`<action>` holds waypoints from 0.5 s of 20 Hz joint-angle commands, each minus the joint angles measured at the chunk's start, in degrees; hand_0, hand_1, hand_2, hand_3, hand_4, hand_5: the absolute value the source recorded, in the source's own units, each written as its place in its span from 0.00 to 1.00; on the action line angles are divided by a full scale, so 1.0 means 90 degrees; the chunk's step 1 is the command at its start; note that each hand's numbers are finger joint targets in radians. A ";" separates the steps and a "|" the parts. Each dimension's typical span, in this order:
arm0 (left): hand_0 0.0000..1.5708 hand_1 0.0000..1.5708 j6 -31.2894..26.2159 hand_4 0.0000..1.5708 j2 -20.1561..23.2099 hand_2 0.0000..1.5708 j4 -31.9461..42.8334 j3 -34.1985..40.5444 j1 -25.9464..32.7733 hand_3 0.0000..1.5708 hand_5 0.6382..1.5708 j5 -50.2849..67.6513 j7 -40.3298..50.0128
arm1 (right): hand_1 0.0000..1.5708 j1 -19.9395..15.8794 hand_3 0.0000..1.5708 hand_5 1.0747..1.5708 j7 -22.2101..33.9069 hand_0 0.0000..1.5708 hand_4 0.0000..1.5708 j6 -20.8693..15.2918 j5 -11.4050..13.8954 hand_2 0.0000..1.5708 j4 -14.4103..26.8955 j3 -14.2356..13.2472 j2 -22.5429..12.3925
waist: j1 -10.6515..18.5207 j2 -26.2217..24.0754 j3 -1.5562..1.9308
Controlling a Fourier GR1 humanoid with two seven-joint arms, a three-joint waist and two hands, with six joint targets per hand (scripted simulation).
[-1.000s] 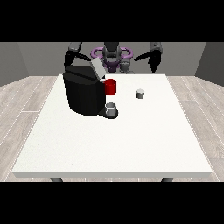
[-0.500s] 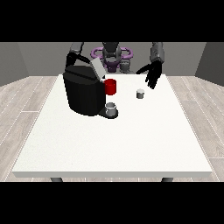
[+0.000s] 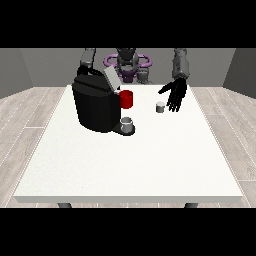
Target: Insert the coffee pod into the coffee machine and close the lid
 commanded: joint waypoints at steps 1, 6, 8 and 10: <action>0.17 0.17 0.0765 0.00 -0.0317 0.37 0.0650 -0.0102 -0.0070 0.16 1.00 -0.0557 -0.0543 | 0.00 -0.0022 0.00 1.00 0.0081 0.00 0.00 0.0104 0.0013 0.00 0.0002 0.0119 0.0041 | -0.0063 0.0120 -0.0002; 0.53 0.53 0.1164 0.19 -0.0535 0.58 0.0649 -0.0373 -0.0652 0.48 1.00 -0.1183 -0.0099 | 0.00 -0.0456 0.00 1.00 -0.0098 0.00 0.00 -0.0046 0.0021 0.00 0.0693 -0.0059 0.0096 | 0.0048 0.0147 0.0001; 0.68 0.68 0.1442 0.29 -0.0515 0.70 0.0822 -0.0610 -0.0253 0.58 1.00 -0.1482 -0.0821 | 0.00 -0.0279 0.00 1.00 0.0072 0.00 0.00 -0.0166 0.0103 0.00 0.0557 0.0095 0.0114 | 0.0137 0.0052 -0.0002; 0.66 0.66 0.1646 0.29 -0.0241 0.70 0.1268 -0.0386 -0.0599 0.58 1.00 -0.1653 -0.0872 | 0.00 -0.0485 0.00 1.00 -0.0029 0.00 0.00 0.0014 0.0072 0.00 0.0413 0.0076 0.0074 | -0.0104 0.0347 -0.0003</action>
